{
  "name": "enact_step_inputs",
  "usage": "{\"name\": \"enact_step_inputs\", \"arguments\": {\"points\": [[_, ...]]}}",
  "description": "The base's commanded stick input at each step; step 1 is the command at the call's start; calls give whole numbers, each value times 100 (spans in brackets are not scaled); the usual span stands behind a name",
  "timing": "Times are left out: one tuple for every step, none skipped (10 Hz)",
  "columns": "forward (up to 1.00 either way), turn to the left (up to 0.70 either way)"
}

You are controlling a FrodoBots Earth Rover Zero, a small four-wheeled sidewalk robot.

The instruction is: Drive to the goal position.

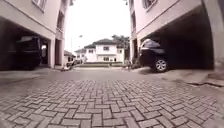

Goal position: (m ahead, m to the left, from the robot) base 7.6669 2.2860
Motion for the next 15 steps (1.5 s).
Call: {"name": "enact_step_inputs", "arguments": {"points": [[70,0],[70,0],[70,0],[70,0],[70,0],[70,4],[70,27],[70,35],[70,34],[70,13],[70,0],[70,0],[70,0],[70,0],[70,0]]}}
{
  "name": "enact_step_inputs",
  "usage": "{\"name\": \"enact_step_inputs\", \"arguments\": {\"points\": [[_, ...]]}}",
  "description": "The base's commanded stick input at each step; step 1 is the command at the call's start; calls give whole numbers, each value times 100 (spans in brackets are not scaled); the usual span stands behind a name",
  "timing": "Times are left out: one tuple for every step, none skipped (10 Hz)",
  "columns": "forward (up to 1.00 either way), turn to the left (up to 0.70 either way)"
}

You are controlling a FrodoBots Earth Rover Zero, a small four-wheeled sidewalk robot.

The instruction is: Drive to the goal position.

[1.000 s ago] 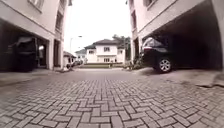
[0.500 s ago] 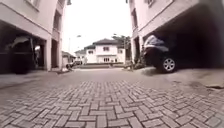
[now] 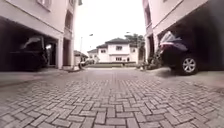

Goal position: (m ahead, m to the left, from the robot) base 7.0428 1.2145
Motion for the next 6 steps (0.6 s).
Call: {"name": "enact_step_inputs", "arguments": {"points": [[70,0],[70,0],[70,0],[70,0],[70,0],[70,0]]}}
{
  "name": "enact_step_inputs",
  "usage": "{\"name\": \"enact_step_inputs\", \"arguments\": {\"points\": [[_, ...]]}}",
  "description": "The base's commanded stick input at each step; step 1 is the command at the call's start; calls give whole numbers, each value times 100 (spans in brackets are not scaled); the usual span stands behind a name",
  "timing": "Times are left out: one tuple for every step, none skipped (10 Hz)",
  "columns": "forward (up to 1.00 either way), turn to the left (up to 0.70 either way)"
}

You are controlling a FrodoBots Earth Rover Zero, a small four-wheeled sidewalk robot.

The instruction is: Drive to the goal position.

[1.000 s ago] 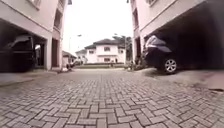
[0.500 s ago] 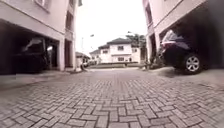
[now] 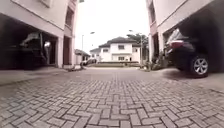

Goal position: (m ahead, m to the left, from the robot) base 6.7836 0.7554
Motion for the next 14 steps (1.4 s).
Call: {"name": "enact_step_inputs", "arguments": {"points": [[70,0],[70,0],[70,0],[70,0],[70,0],[70,0],[70,0],[70,0],[70,0],[70,0],[70,0],[70,0],[70,0],[70,0]]}}
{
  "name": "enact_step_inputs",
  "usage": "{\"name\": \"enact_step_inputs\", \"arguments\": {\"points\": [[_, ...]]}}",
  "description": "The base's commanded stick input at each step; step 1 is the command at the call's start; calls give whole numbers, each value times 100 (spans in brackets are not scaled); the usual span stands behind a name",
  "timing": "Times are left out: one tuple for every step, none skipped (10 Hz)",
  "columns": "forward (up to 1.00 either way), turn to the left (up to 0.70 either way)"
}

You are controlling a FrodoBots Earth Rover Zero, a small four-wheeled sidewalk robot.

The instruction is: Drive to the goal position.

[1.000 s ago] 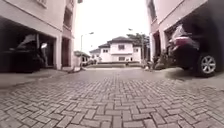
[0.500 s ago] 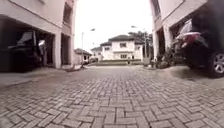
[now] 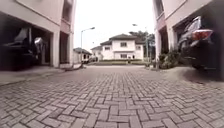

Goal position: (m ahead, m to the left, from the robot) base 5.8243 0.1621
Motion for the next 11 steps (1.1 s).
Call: {"name": "enact_step_inputs", "arguments": {"points": [[70,0],[70,0],[70,0],[70,0],[70,0],[70,0],[70,0],[70,0],[70,0],[70,0],[70,0]]}}
